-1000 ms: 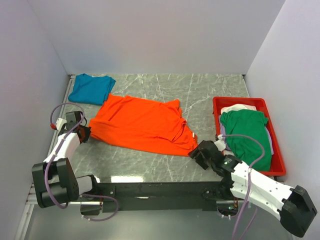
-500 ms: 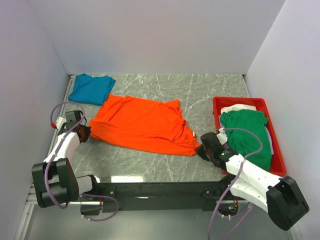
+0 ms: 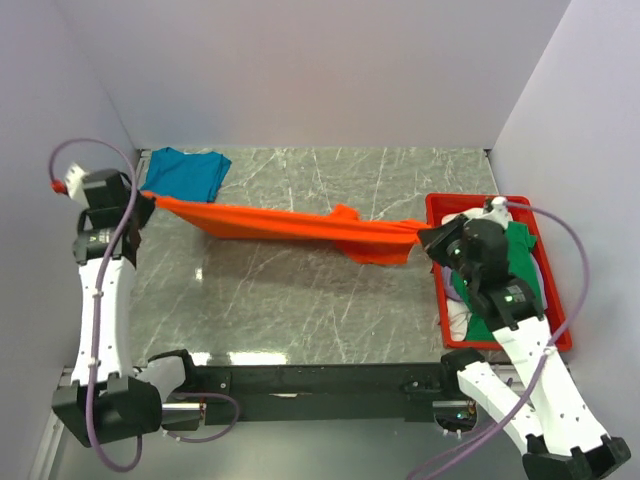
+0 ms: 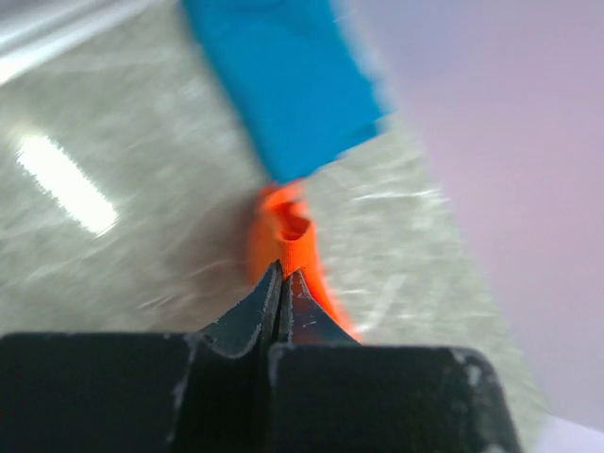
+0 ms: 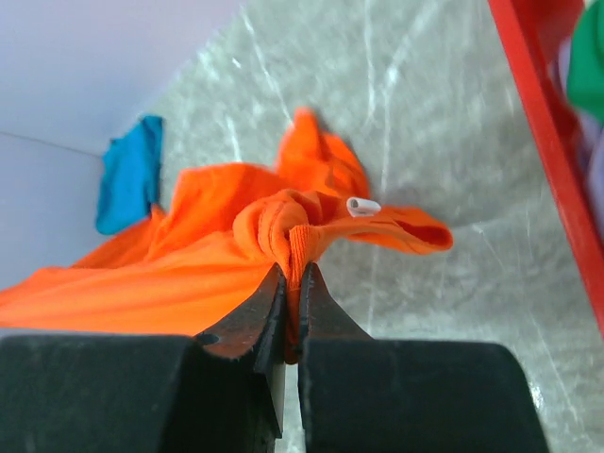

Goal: Fold and stack the t-shirts
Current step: Fold the tshirt

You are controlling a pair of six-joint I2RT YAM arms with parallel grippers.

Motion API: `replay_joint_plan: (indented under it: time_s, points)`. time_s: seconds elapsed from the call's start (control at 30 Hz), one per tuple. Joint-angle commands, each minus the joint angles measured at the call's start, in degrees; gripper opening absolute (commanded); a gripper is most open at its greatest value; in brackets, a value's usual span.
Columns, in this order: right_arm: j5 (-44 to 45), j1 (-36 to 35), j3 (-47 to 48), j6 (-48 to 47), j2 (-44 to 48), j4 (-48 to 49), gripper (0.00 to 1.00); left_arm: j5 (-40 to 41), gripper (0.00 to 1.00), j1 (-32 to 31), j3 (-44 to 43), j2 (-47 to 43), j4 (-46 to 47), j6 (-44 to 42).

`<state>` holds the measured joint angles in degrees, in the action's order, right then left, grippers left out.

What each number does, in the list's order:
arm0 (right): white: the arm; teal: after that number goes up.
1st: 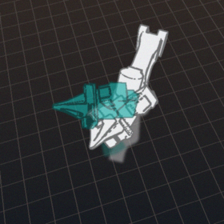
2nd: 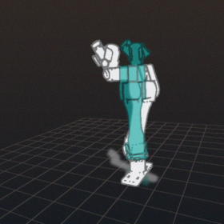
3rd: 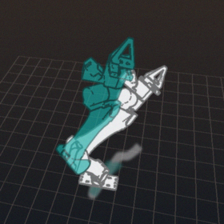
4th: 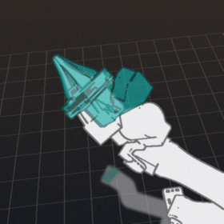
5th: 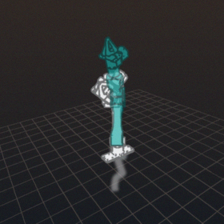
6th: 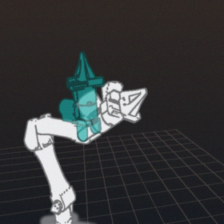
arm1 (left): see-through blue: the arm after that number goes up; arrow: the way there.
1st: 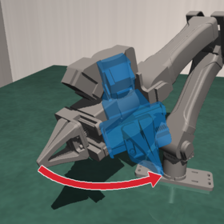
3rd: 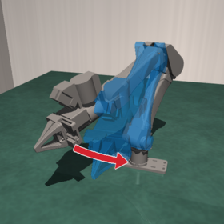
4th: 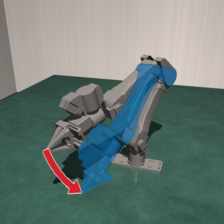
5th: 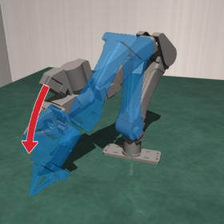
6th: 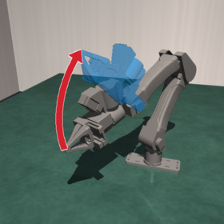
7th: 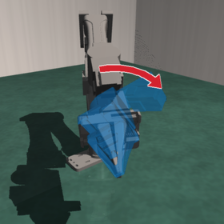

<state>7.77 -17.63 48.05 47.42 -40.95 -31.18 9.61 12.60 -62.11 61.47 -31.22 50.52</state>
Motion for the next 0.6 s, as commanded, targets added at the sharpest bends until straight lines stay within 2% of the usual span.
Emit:
replay_joint_plan:
  time_s: [0.0, 0.13, 0.3, 0.57]
  points:
    - [-0.5, 2.6, 6.8, -6.4, 0.2, -6.7, 0.0, -1.8, 0.0, 0.3, -9.5, -2.5, -2.8, -3.8]
    - [-3.5, 4.4, 12.5, -8.6, 0.2, -8.9, 0.0, -5.0, 0.0, 0.4, -19.9, -2.7, -5.9, -4.3]
    - [-6.3, 6.2, 19.5, -10.6, -2.5, -10.2, 0.0, -8.3, 0.0, 0.3, -25.2, -1.4, -5.8, -3.6]
    - [-16.3, 10.4, 29.6, -11.1, -19.6, -0.7, 0.0, -11.0, 0.0, 0.3, -27.2, 10.5, 2.8, -0.3]
